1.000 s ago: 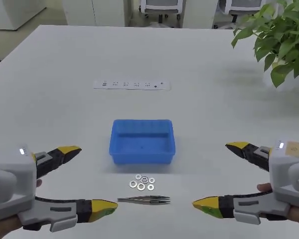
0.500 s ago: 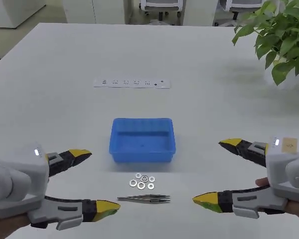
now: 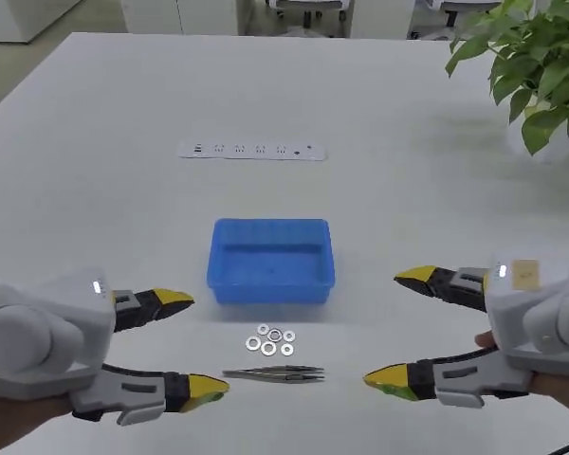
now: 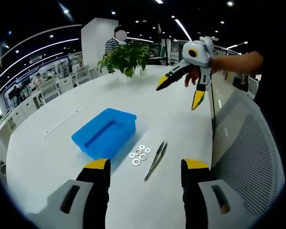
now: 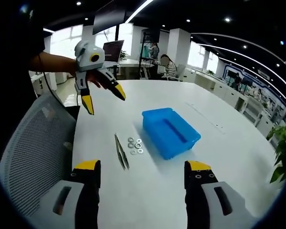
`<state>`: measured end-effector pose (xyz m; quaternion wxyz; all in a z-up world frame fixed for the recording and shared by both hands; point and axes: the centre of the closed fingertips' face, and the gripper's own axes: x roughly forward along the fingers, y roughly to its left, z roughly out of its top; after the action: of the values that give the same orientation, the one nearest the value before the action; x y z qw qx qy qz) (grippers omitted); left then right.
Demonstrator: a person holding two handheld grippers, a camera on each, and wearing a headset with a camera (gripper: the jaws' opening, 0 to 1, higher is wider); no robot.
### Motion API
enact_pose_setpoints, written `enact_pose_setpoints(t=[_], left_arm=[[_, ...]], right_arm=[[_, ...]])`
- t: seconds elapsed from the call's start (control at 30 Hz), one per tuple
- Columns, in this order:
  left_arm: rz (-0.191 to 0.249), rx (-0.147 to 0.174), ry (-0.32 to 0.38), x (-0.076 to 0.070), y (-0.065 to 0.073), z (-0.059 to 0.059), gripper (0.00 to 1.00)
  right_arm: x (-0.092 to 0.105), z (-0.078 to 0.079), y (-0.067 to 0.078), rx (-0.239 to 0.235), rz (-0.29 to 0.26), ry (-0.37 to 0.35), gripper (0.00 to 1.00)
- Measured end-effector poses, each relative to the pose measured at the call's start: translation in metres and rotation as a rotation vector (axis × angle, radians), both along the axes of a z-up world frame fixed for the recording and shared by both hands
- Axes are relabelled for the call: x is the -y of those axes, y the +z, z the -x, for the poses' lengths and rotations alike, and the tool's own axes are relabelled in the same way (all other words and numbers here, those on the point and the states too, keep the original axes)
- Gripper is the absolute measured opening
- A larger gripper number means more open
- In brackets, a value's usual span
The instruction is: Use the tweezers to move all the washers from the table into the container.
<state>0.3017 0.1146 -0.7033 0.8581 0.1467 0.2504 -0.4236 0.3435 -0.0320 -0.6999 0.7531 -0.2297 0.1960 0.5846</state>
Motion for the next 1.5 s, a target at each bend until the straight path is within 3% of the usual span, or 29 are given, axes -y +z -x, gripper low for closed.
enact_pose_setpoints(t=[0.4,0.73,1.23,1.43,1.5], left_arm=[[-0.079,-0.032,-0.092,0.0,-0.028,-0.008,0.52],[-0.143,-0.06,-0.165,0.002,-0.047,-0.008,0.39],[-0.208,-0.104,-0.247,0.012,-0.072,-0.005,0.28],[-0.244,-0.123,-0.279,0.018,-0.081,-0.004,0.23],[-0.277,-0.124,-0.279,0.016,-0.086,-0.006,0.22]], right_arm=[[-0.013,0.004,-0.019,0.0,0.06,0.116,0.59],[-0.025,0.009,-0.034,0.018,0.106,0.217,0.45],[-0.041,0.016,-0.056,0.028,0.168,0.308,0.33],[-0.046,0.019,-0.069,0.02,0.192,0.334,0.28],[-0.047,0.019,-0.073,0.011,0.201,0.338,0.26]])
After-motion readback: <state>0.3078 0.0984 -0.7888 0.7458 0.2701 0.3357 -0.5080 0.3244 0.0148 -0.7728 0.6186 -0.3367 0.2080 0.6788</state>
